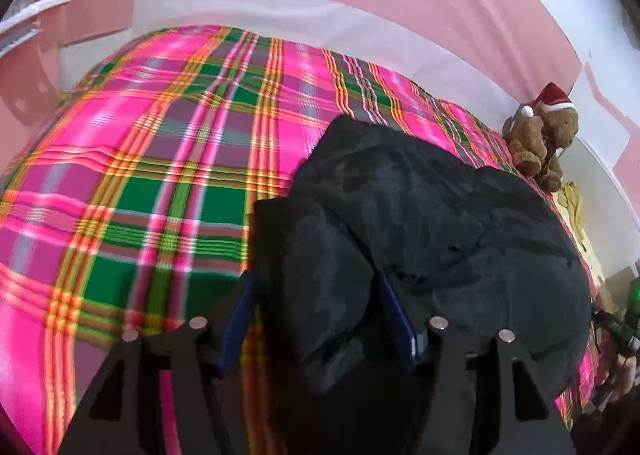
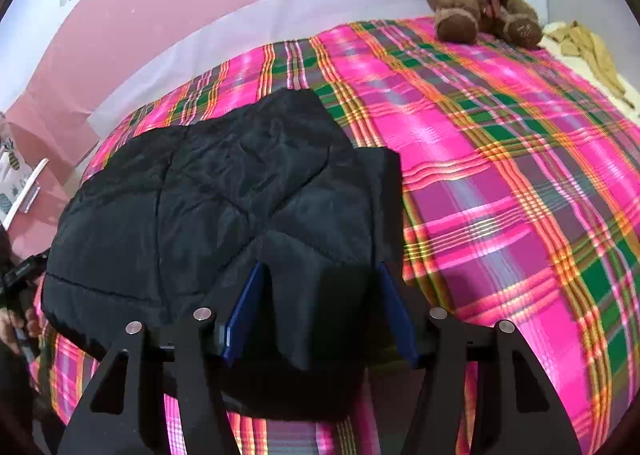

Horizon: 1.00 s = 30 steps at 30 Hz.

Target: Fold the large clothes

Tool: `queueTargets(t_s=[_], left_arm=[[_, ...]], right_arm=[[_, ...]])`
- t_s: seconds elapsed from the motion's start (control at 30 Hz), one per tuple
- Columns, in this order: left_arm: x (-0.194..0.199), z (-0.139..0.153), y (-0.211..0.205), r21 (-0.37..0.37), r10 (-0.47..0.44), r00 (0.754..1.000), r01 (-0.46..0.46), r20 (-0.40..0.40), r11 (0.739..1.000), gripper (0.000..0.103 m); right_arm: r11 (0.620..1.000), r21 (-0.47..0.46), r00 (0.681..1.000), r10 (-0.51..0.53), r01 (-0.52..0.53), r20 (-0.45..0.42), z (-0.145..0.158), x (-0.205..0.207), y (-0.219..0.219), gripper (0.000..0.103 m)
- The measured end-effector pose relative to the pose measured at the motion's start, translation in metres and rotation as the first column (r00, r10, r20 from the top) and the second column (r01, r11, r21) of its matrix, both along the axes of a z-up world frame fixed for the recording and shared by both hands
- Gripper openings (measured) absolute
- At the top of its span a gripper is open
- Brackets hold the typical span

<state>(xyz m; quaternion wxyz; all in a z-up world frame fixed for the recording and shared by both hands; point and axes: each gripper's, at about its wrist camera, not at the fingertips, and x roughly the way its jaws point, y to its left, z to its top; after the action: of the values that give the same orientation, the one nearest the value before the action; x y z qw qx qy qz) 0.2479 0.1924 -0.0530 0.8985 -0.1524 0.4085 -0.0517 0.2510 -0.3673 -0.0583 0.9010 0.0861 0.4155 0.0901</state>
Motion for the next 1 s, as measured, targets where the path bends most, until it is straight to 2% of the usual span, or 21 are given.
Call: queueTargets(t_s=[0.1,0.2,0.43,0.7,0.8,0.93,1.0], left_arm=[[0.009,-0.006,-0.007,0.010,-0.012,1.000,0.012,-0.012,1.000,0.070],[0.013,-0.007,-0.005,-0.009,-0.026,0.999,0.026,-0.025,1.000,0.072],[0.006,-0.006,0.010,-0.077,-0.048,0.998,0.046,-0.030,0.996,0.073],[0.039,-0.025,0.018,-0.181,-0.114,0.989,0.095,-0.098,0.979,0.080],[0.046,-0.030,0.018,-0.184,-0.144,0.985,0.125,-0.097,0.975,0.082],[0.042,-0.039,0.019,-0.246,-0.136,0.988,0.112,-0.080,0.963,0.082],[0.037,-0.040,0.019,-0.254,-0.139,0.988,0.118,-0.065,0.960,0.082]], right_arm=[[0.997,0.070,0.998,-0.023,0.026,-0.057,-0.014,0.013,-0.010,0.071],[0.995,0.100,0.997,-0.020,0.027,-0.072,-0.021,0.020,-0.014,0.075],[0.992,0.126,0.995,0.014,-0.002,-0.098,-0.019,0.018,-0.017,0.075],[0.971,0.237,0.987,0.066,-0.030,-0.147,-0.037,0.044,-0.026,0.075],[0.964,0.260,0.983,0.094,-0.050,-0.158,-0.039,0.058,-0.026,0.076],[0.952,0.302,0.979,0.106,-0.050,-0.175,-0.047,0.068,-0.025,0.077],[0.949,0.313,0.979,0.106,-0.048,-0.172,-0.049,0.065,-0.025,0.076]])
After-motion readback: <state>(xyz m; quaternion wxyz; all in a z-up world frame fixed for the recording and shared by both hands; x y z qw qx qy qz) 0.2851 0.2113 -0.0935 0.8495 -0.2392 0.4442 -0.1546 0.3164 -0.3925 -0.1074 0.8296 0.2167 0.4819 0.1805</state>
